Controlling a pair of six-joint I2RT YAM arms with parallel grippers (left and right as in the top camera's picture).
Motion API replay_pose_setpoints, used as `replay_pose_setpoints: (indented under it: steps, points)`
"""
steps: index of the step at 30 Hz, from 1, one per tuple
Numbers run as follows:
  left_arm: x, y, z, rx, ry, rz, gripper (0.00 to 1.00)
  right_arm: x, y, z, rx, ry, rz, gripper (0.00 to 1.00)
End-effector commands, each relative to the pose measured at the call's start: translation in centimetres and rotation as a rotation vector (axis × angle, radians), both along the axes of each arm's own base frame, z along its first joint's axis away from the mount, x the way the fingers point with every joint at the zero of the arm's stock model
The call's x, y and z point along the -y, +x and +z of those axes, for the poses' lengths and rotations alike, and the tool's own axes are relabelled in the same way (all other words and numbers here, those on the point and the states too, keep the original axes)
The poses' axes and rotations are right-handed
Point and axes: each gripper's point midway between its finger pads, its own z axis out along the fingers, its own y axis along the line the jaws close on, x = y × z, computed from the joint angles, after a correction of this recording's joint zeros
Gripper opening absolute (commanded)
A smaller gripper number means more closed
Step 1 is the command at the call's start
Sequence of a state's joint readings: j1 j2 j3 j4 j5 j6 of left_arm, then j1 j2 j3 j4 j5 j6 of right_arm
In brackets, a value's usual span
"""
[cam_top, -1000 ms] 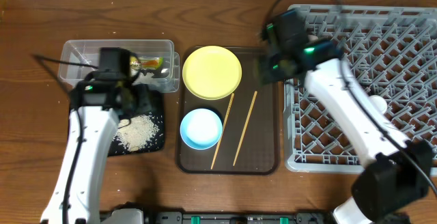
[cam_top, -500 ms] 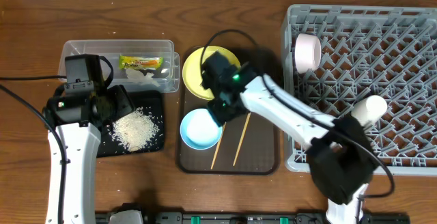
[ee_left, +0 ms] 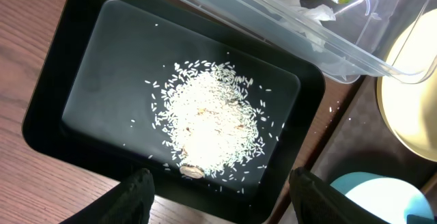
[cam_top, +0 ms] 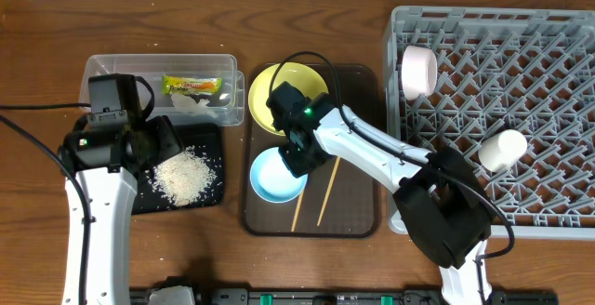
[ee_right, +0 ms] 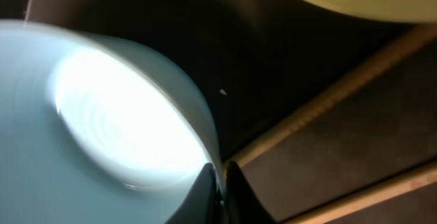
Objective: Sort waste into correct bins and load items into the dishwasher rack
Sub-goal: 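Carry the light-blue bowl to the rack and stand it behind the pink bowl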
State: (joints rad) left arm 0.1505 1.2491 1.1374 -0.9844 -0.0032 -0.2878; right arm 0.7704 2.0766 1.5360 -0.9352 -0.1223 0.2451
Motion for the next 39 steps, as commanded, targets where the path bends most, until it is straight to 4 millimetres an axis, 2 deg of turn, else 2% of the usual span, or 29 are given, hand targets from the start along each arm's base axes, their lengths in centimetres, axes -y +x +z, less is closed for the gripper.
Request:
replay_pose_setpoints:
  steps: [1, 7, 10, 13, 17, 19, 21, 25, 28, 29, 31, 33, 34, 36, 39]
  points:
    - [0.1, -0.1, 0.0, 0.003, -0.011, 0.003, 0.66, 0.1, -0.2, -0.2, 0.002, -0.021, -0.006, 0.01]
    - [0.2, 0.0, 0.0, 0.004, -0.017, 0.001, 0.67, 0.4, 0.3, 0.1, 0.010, -0.012, -0.019, 0.01]
    - [0.2, 0.0, 0.0, 0.004, -0.017, 0.001, 0.66, 1.0, 1.4, 1.4, 0.033, 0.010, -0.048, 0.01]
    - [0.2, 0.0, 0.0, 0.004, -0.017, 0.001, 0.67, 2.2, 3.5, 4.4, 0.092, 0.056, -0.077, 0.01]
    - [0.2, 0.0, 0.0, 0.004, -0.017, 0.001, 0.67, 4.8, 6.7, 10.2, 0.231, 0.126, -0.115, 0.01]
    - [0.2, 0.0, 0.0, 0.004, -0.017, 0.001, 0.67, 7.6, 8.7, 13.3, 0.337, 0.120, -0.187, 0.01]
    - [0.2, 0.0, 0.0, 0.004, -0.017, 0.001, 0.67, 11.2, 11.0, 16.3, 0.465, 0.081, -0.272, 0.01]
    - [0.2, 0.0, 0.1, 0.008, -0.016, 0.001, 0.66, 20.0, 14.7, 21.5, 0.727, -0.091, -0.426, 0.01]
    - [0.2, 0.0, 0.1, 0.008, -0.016, 0.001, 0.67, 26.1, 16.5, 24.1, 0.867, -0.259, -0.520, 0.01]
    - [0.2, 0.1, 0.1, 0.008, -0.016, 0.001, 0.66, 28.6, 17.0, 25.2, 0.919, -0.342, -0.573, 0.01]
    - [0.1, 0.1, 0.1, 0.011, -0.016, 0.001, 0.66, 33.0, 17.2, 26.8, 0.997, -0.504, -0.697, 0.01]
    - [0.1, 0.1, 0.1, 0.012, -0.016, 0.001, 0.67, 36.5, 17.2, 28.1, 1.055, -0.648, -0.805, 0.01]
    - [0.1, 0.1, 0.1, 0.012, -0.016, 0.001, 0.66, 37.6, 17.3, 28.3, 1.065, -0.694, -0.819, 0.01]
    - [0.1, 0.1, 0.1, 0.012, -0.016, 0.001, 0.66, 39.2, 18.1, 27.9, 1.054, -0.756, -0.802, 0.01]
    - [0.1, 0.1, 0.1, 0.012, -0.016, 0.001, 0.66, 40.9, 18.9, 26.1, 1.014, -0.808, -0.797, 0.01]
